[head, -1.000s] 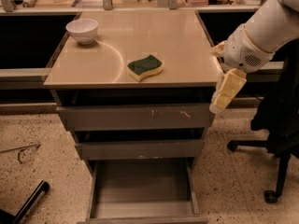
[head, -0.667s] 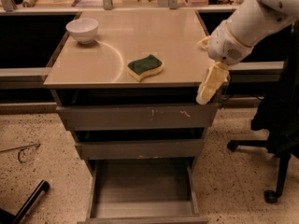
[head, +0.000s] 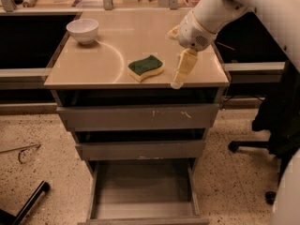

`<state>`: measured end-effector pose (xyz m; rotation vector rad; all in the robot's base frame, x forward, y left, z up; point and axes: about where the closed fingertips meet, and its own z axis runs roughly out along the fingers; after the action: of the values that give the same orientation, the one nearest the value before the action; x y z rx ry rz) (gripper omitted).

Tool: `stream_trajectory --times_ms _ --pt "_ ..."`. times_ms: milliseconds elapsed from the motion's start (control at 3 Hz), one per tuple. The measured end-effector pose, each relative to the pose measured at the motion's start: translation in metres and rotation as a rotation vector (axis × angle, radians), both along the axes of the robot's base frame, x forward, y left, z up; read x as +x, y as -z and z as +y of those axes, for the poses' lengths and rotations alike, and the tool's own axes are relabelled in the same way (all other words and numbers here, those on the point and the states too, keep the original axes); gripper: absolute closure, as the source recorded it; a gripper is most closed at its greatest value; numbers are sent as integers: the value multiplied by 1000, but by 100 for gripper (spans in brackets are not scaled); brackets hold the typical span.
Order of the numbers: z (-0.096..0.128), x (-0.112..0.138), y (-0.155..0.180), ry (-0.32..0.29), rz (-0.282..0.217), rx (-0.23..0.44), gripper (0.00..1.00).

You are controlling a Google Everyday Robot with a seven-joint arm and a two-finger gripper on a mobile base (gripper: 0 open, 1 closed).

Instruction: Place sponge into bottom drawer

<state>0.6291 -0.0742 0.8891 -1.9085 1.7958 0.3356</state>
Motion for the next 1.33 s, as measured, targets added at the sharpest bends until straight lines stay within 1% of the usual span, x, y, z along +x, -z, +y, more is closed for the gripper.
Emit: stream_trajectory --times_ms 333,667,1000,1333 --pt "32 25 2 -64 -6 16 0" --pt "53 50 12 -108 9 62 0" --pt "68 70 28 -131 38 109 0" --pt "68 70 28 -131 38 109 0"
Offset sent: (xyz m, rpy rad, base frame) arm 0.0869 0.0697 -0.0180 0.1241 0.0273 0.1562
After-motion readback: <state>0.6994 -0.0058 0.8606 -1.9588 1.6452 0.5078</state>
